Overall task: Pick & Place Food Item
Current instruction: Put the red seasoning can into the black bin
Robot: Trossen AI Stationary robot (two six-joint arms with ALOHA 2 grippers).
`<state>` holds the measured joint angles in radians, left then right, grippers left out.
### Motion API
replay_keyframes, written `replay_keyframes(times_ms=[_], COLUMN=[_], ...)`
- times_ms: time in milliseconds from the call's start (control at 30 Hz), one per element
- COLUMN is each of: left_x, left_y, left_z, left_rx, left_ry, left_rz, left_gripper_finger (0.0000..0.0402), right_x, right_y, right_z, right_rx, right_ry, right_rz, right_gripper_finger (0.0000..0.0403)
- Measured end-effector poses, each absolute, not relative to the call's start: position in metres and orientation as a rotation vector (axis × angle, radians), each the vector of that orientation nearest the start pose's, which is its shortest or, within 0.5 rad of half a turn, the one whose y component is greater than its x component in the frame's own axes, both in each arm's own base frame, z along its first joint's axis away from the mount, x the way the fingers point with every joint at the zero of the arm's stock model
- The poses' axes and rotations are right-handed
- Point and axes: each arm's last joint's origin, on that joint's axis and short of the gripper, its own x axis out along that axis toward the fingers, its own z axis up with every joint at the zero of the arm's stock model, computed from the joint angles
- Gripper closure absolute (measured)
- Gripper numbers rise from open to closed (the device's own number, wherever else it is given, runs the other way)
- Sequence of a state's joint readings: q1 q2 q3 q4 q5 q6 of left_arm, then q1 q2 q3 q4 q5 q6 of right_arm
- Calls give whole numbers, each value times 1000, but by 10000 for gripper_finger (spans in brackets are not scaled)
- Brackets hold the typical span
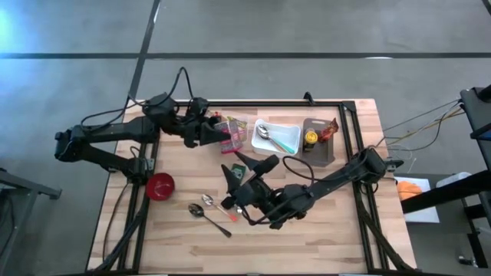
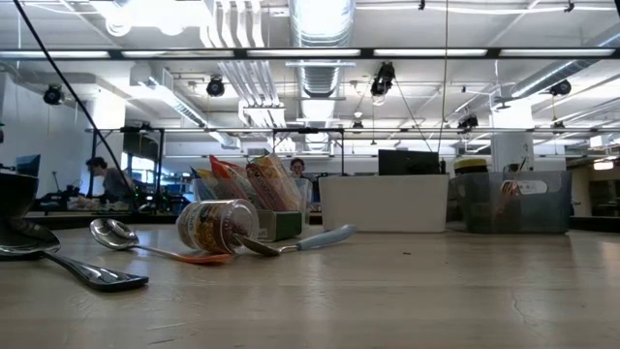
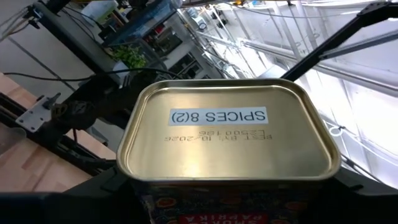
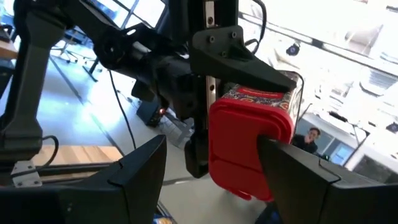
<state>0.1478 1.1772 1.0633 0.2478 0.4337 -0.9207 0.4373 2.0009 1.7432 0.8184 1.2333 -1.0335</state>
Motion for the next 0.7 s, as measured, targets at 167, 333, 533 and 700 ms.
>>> replay_keyframes(times_ms=[167,333,533,700], left_x=[260,258,259,258], left_y=[26,25,24,25], left_z=[393,393,391,391], left_rx=[-871,-865,-864,-862], left_ry=[16,23,44,35], left_rz=[-338,-349,-358,-357], left_gripper_finger=[103,103,103,103], right_x=[416,412,408,409], right_y=[169,178,186,185], right_z=[381,381,385,382], right_rx=[-581,-625,-682,-683], right_ry=[45,38,1,38], right_rz=[-843,-807,-751,-775], right_gripper_finger=[150,150,150,150])
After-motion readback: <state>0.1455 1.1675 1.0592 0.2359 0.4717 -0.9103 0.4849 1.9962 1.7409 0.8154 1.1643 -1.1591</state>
